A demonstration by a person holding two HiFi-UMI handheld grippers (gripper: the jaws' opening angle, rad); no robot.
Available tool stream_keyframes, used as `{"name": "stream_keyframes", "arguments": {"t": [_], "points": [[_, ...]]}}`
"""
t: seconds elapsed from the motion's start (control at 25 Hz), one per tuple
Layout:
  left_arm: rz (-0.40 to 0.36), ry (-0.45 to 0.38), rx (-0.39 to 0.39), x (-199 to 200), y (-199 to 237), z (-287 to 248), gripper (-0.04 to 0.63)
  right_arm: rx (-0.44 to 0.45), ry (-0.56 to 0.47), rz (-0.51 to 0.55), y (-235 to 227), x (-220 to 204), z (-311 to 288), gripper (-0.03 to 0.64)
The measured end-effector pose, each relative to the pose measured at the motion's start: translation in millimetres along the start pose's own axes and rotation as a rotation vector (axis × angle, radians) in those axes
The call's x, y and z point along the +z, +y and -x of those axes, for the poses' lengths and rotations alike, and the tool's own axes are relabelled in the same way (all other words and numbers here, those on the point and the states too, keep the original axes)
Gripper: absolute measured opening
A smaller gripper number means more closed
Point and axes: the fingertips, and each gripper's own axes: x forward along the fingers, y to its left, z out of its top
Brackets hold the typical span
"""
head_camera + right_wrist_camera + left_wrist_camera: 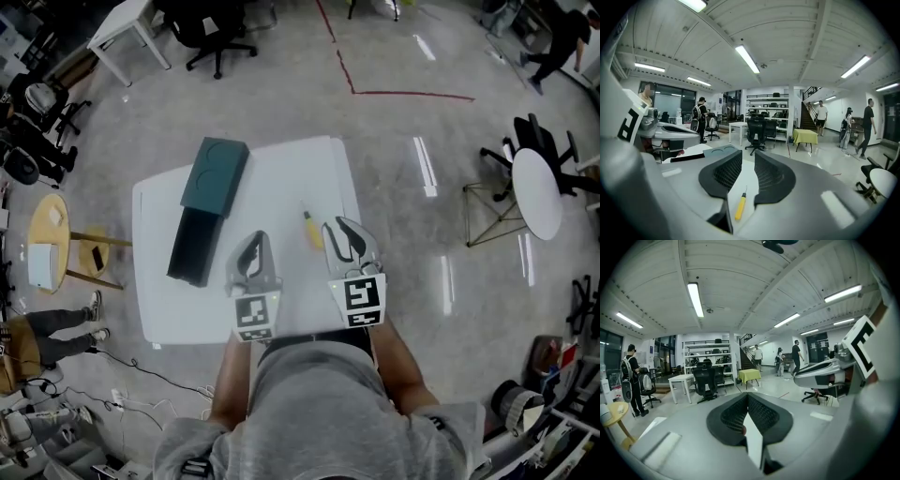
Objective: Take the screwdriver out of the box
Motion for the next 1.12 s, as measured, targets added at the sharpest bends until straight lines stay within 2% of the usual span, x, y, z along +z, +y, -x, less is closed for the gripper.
{"name": "stream_keyframes", "arguments": {"t": [0.28,1.12], "points": [[0.003,-0.015,0.018,7.3,3.8,17.7,0.011,-0.033,-0.074,0.001,1.5,11.9,22.5,0.025],[0.009,0.028,-0.014,-12.3,-12.3,44.3,0.011,-0.034,-0.031,-0.003,6.0,-16.3,52.3,0.005]]}}
